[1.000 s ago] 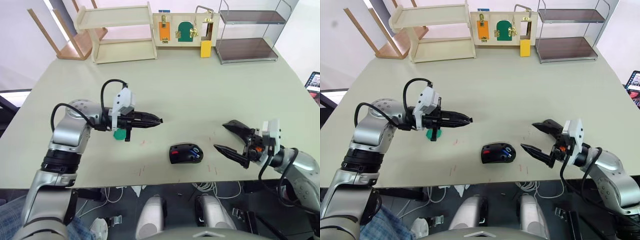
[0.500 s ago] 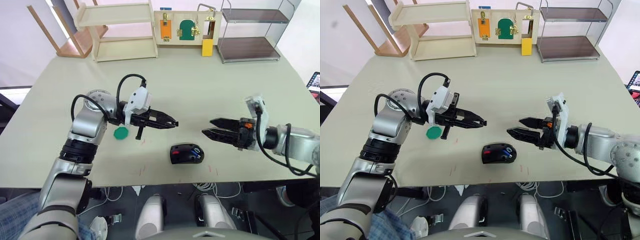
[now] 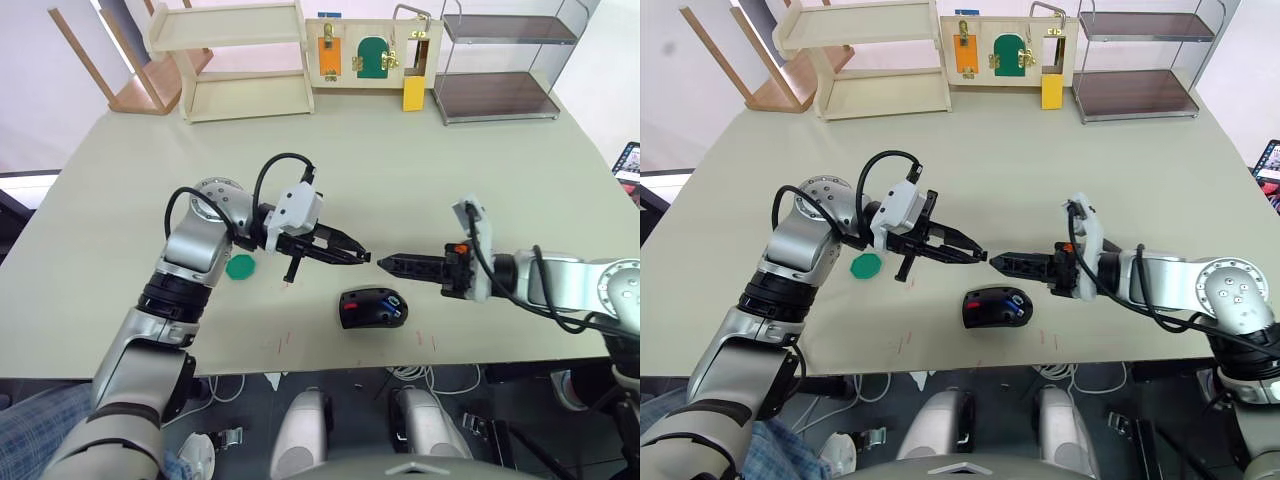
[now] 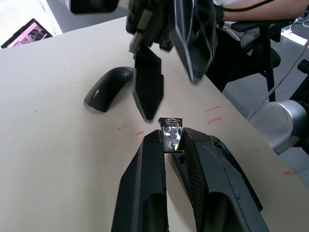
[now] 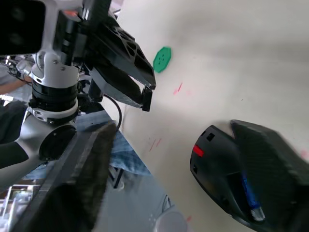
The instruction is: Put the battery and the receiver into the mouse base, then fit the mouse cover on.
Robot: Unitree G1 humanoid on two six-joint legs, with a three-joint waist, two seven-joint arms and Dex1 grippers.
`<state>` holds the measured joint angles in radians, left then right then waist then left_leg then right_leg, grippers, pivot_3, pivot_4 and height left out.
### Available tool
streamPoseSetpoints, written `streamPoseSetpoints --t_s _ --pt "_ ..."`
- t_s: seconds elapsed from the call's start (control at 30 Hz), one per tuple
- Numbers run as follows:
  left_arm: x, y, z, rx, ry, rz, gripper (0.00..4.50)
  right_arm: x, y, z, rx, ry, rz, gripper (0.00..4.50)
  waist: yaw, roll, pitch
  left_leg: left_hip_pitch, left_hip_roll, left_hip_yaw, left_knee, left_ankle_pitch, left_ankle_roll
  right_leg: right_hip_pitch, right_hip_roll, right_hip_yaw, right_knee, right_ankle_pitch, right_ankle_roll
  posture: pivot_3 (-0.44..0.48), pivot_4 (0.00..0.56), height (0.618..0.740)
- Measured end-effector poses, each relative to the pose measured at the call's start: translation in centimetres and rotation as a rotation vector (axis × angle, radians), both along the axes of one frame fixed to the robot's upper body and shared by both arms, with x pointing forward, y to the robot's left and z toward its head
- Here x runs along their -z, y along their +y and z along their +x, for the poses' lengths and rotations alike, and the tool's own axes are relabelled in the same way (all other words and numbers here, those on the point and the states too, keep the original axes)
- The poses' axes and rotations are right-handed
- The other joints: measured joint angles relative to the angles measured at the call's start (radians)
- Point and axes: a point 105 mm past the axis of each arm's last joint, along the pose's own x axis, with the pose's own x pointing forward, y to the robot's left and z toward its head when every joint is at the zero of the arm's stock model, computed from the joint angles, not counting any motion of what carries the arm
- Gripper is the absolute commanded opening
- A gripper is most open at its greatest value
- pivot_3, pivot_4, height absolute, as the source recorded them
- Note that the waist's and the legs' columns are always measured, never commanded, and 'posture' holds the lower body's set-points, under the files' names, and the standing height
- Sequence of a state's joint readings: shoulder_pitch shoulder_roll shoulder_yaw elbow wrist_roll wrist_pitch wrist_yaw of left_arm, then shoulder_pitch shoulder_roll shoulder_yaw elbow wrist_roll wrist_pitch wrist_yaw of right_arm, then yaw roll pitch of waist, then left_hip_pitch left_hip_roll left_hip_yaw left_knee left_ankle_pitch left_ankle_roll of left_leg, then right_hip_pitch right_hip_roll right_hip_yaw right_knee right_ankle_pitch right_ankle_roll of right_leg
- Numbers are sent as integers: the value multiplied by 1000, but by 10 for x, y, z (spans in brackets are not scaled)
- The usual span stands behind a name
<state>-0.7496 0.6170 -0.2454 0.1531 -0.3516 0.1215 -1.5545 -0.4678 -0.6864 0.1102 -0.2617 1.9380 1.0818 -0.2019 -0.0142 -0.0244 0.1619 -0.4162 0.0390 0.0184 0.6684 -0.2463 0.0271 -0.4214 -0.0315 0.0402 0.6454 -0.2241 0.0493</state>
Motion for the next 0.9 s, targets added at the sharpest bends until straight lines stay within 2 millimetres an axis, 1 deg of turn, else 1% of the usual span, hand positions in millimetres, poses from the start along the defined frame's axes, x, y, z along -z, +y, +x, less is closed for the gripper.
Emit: streamPoseSetpoints --t_s 0.17,0.53,0.9 --pt "0 0 0 1 0 1 93 -4 9 2 -4 -4 20 3022 0 0 0 0 0 0 0 0 0 0 0 0 0 0 0 0 150 740" --pt "1 0 0 3 -6 8 93 -7 18 2 -33 -3 43 3022 0 0 0 0 0 0 0 0 0 0 0 0 0 0 0 0 150 740" --pt "3 2 2 0 -15 16 93 -9 19 1 -51 -14 34 3022 0 0 0 0 0 0 0 0 0 0 0 0 0 0 0 0 150 740"
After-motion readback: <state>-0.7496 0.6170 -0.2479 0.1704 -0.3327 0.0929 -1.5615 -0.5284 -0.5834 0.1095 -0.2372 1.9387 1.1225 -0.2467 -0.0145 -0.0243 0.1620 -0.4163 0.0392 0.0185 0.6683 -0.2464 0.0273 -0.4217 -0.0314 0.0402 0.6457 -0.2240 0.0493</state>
